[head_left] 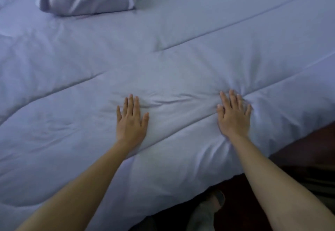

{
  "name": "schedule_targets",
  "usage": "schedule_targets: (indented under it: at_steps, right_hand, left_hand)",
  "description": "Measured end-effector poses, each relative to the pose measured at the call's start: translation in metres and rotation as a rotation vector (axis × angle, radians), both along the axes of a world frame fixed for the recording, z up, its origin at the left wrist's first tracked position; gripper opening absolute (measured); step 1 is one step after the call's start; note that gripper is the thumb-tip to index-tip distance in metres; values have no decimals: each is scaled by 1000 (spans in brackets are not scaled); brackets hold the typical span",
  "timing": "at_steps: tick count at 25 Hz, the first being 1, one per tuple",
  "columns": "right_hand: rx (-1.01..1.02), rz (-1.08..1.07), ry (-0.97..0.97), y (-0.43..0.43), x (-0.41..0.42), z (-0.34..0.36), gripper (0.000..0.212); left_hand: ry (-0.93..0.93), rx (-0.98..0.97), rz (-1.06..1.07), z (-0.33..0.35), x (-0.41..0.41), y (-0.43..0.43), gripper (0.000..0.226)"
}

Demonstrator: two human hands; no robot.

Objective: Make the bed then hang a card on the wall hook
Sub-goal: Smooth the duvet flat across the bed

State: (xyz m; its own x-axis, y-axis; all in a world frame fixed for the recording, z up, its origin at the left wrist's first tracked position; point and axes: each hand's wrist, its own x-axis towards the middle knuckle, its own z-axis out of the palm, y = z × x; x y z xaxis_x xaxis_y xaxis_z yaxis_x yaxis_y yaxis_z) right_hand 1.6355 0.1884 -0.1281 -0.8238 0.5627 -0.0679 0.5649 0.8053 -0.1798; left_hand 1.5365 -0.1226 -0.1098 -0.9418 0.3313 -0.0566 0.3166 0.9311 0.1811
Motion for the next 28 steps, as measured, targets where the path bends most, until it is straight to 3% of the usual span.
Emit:
schedule_targets:
  at_steps: [6, 8, 10, 12, 14, 16, 18, 22, 28]
  right_hand:
    - [-29, -178, -74, 168, 43, -2, 51]
    - [-135, -405, -74, 210, 37, 10, 52]
    - [-251, -649, 60, 221, 6, 28, 53]
    - [-260, -476, 188, 186, -41, 44, 53]
    - [-318, 41, 180, 123, -87, 51, 56]
    - [-313, 559, -43, 55, -111, 46, 55]
    - [-223, 829, -206, 21, -113, 33, 57]
    - [-103, 604, -65, 101, -114, 8, 57]
    - [21, 243, -70, 289, -97, 7, 59]
  left_hand:
    - [-32, 44, 52, -10, 3, 140, 82]
    - [-25, 39, 75, -12, 25, 176, 79]
    - [-6, 25, -3, -16, 57, 195, 74]
    - [-11, -11, -113, -17, 89, 196, 71]
    - [-36, -62, -106, -19, 115, 180, 71]
    - [-50, -74, 122, -21, 126, 156, 75]
    - [-48, -88, 386, -22, 119, 139, 79]
    - [-63, -71, 653, -23, 70, 127, 79]
    - [-95, -21, 839, -16, -60, 156, 77]
